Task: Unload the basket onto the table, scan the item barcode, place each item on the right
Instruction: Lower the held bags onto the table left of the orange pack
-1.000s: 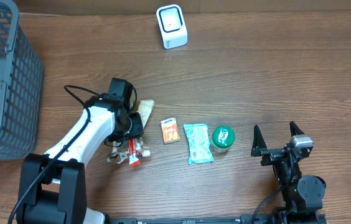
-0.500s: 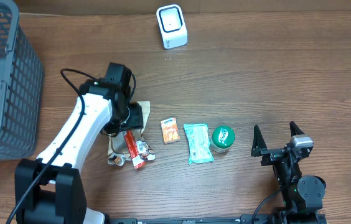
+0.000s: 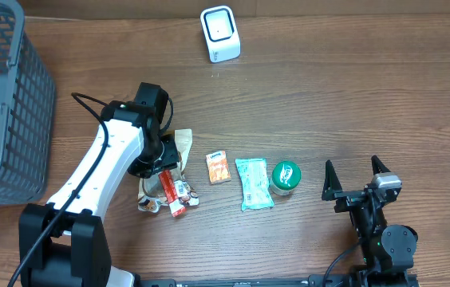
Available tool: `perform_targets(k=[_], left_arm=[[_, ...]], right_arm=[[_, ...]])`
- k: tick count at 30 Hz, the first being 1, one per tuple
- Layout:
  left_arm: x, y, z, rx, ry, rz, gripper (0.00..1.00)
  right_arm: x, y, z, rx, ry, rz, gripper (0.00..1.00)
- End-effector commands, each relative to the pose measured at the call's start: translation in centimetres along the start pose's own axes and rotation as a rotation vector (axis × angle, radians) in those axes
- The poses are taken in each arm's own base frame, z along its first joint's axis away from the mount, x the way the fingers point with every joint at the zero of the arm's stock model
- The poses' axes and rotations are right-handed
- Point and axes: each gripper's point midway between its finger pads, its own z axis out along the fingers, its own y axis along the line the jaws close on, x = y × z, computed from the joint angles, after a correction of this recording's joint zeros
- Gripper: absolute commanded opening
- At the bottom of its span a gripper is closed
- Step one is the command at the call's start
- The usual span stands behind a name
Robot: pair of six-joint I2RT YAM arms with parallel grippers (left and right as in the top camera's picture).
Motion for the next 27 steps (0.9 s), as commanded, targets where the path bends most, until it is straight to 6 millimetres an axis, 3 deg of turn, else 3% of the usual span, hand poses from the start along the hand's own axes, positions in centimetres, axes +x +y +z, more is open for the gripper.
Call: perform_targets(k=[1, 8, 19, 27], left_arm=[[0.4, 1.1, 0.8, -0.041, 0.011, -0.097, 0.38], [1.9, 1.8, 2.3, -0.059, 0.059, -0.146, 0.42], [2.9, 1.6, 4.8, -0.02, 0.072, -0.158, 0.35], [2.9, 1.6, 5.1, -0.016, 0.067, -0.153, 0.14]], right_arm=[[0.2, -0.2, 0.0, 0.01, -0.003, -0.004, 1.0], [0.2, -0.2, 0.0, 0.011, -0.003, -0.004, 1.0], [0.2, -0.2, 0.0, 0.011, -0.003, -0.004, 1.0], [0.2, -0.2, 0.0, 0.01, -0.003, -0.004, 1.0]])
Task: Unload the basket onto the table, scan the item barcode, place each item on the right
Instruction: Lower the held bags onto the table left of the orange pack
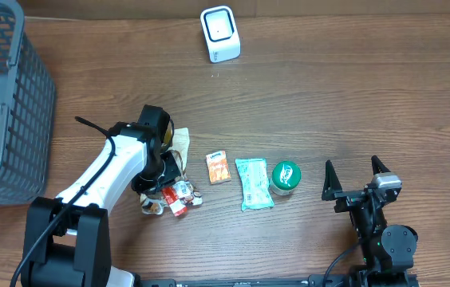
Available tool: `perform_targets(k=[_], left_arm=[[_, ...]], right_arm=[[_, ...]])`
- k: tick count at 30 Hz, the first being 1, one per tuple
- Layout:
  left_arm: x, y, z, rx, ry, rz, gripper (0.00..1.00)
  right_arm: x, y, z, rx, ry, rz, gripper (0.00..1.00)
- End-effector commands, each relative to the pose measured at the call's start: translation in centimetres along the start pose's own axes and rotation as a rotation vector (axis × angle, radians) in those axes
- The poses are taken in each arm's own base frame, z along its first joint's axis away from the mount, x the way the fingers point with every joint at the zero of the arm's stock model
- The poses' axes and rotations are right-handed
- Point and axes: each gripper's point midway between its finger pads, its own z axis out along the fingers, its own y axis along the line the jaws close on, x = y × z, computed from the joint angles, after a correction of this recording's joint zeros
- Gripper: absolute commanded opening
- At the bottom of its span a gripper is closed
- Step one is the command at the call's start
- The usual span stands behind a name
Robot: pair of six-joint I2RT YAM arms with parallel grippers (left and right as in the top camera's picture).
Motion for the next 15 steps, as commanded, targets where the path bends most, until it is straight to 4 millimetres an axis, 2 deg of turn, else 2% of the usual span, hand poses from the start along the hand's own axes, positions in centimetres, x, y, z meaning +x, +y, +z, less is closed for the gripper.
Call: perform_targets(k=[1, 4, 8, 15], left_arm=[[0.3, 0.3, 0.4, -0.004, 0.017, -0.009, 0.12], [0.3, 0.3, 0.4, -0.004, 0.017, 0.022, 0.04], [0.1, 0.5, -0.1, -0.02, 0.008, 0.032, 0.04], [-1.6, 0.5, -2.2, -0.04, -0.037, 0.017, 0.04]], right_arm=[[0.2, -0.2, 0.0, 0.01, -0.003, -0.004, 1.0], [0.2, -0.2, 0.0, 0.01, -0.003, -0.004, 1.0], [0.2, -0.2, 0.0, 0.01, -0.003, -0.004, 1.0], [0.2, -0.2, 0.0, 0.01, -0.003, -0.004, 1.0]])
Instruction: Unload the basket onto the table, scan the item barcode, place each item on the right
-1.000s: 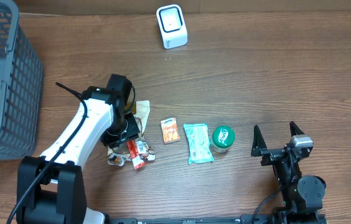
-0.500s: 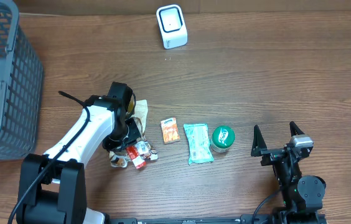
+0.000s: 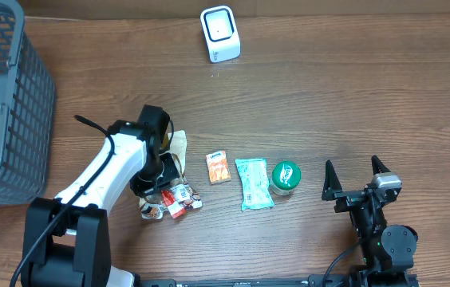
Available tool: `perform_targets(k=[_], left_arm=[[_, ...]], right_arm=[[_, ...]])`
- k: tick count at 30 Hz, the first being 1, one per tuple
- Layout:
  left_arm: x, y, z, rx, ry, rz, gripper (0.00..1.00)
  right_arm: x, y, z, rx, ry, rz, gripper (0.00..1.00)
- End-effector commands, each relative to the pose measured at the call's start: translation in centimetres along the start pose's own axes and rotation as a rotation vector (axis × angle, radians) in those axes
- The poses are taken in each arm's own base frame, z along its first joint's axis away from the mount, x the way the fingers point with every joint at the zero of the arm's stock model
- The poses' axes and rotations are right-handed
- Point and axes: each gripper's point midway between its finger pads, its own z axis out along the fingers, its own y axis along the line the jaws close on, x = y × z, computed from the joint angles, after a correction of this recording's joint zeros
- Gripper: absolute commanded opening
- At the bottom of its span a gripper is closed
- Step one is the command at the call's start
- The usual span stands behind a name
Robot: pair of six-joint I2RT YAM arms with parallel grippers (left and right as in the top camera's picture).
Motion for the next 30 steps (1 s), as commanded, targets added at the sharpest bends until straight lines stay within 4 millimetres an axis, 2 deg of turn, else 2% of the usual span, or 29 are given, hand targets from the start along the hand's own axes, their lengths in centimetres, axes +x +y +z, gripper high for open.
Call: perform_targets(k=[1, 5, 11, 18, 23, 25, 27, 28, 29, 30], left_arm=[[-2.1, -0.2, -1.8, -0.001, -0.068, 0.019, 0.04], [-3.2, -0.5, -2.5, 0.005, -0.104, 0.046, 0.04], [-5.1, 1.0, -2.8, -0.089, -0.203, 0.039, 0.04], [-5.5, 0.7, -2.1, -0.073, -0.226, 0.039, 0.04], [-4.8, -0.7, -1.4, 0.009, -0.188, 0.046, 0.06], [-4.6, -1.0, -1.4, 0.027, -0.176, 0.048, 0.15], [-4.4, -0.9, -1.3, 0.022, -0.171, 0.052, 0.38], [-4.4, -0.8, -1.3, 0.019, -0.168, 0.066, 0.56], [-4.2, -0.7, -1.3, 0.014, -0.16, 0.075, 0.68], [-4.0, -0.6, -1.3, 0.009, -0.154, 0.075, 0.7]], right_arm=[[0.2, -0.2, 0.0, 0.01, -0.003, -0.004, 1.0], [0.2, -0.2, 0.0, 0.01, -0.003, -0.004, 1.0], [0.2, -0.2, 0.0, 0.01, -0.002, -0.004, 1.0], [0.2, -0.2, 0.0, 0.01, -0.003, -0.004, 1.0], [0.2, -0.2, 0.0, 0.01, -0.002, -0.004, 1.0], [0.2, -0.2, 0.0, 0.01, -0.002, -0.004, 1.0], [0.2, -0.2, 0.0, 0.01, -0.003, -0.004, 1.0], [0.2, -0.2, 0.0, 0.01, -0.003, -0.004, 1.0], [0.2, -0.2, 0.0, 0.01, -0.002, -0.004, 1.0], [0.2, -0.2, 0.0, 0.01, -0.003, -0.004, 1.0]])
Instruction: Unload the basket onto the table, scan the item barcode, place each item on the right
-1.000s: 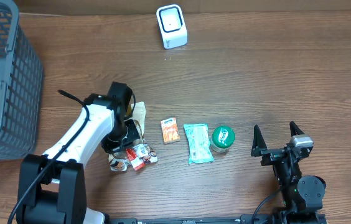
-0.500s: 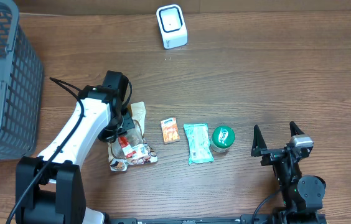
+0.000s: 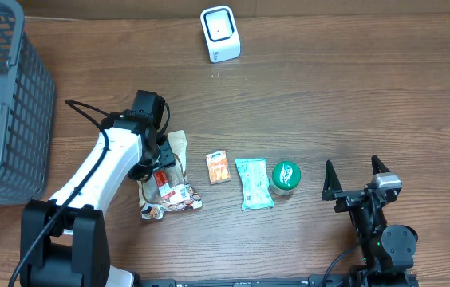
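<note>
A crinkled snack bag [image 3: 173, 191] with red and white print lies at the left-middle of the table. My left gripper [image 3: 159, 170] is down on the bag's upper part and looks shut on it; the wrist hides the fingertips. The white barcode scanner [image 3: 220, 33] stands at the far edge, well beyond the bag. My right gripper [image 3: 354, 177] rests open near the front right, with nothing between its fingers.
A grey mesh basket [image 3: 1, 104] fills the far left. To the right of the bag lie, in a row, a small orange packet [image 3: 219, 167], a teal packet [image 3: 254, 183] and a jar with a green lid [image 3: 286, 177].
My left wrist has moved a little back and to the left. The snack bag now shows larger and more spread out beneath it. The right arm has not moved.
My left gripper was over the snack bag's upper edge. It then sat lower and nearer the front, on the bag's middle, and stayed there. Now it is drawn back with the bag shifted under it. The other items and the right arm kept still.
</note>
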Available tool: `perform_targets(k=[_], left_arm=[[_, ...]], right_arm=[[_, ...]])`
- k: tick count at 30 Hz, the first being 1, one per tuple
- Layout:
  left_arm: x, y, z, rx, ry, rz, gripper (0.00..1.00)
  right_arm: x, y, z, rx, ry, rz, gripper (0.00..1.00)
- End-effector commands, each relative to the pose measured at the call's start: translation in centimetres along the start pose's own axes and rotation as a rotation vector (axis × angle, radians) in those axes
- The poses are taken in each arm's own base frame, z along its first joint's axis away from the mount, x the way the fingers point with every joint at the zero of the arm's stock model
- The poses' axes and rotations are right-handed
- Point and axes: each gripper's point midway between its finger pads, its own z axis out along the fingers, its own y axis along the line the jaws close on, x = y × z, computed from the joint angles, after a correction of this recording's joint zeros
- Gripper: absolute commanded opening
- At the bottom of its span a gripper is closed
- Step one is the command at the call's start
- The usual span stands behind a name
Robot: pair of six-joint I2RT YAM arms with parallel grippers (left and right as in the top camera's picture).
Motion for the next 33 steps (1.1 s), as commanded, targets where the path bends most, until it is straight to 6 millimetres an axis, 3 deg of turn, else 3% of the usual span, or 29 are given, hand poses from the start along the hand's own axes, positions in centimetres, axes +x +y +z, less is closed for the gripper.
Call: perform_targets(k=[1, 12, 16, 20, 27, 33], left_arm=[[1.1, 0.5, 0.3, -0.01, 0.049, 0.019, 0.72], [4.2, 2.3, 0.0, -0.08, 0.174, 0.044, 0.75], [5.4, 0.6, -0.2, 0.04, 0.239, 0.169, 0.86], [6.7, -1.3, -0.7, 0.176, 0.3, 0.284, 0.88], [7.8, -0.2, -0.9, 0.131, 0.351, 0.277, 0.92], [8.6, 0.8, 0.4, 0.085, 0.361, 0.212, 0.93]], right_arm=[[0.2, -0.2, 0.0, 0.01, -0.004, -0.004, 1.0], [0.2, -0.2, 0.0, 0.01, -0.004, -0.004, 1.0], [0.2, -0.2, 0.0, 0.01, -0.004, -0.004, 1.0], [0.2, -0.2, 0.0, 0.01, -0.003, -0.004, 1.0], [0.2, -0.2, 0.0, 0.01, -0.004, -0.004, 1.0], [0.2, -0.2, 0.0, 0.01, -0.004, -0.004, 1.0]])
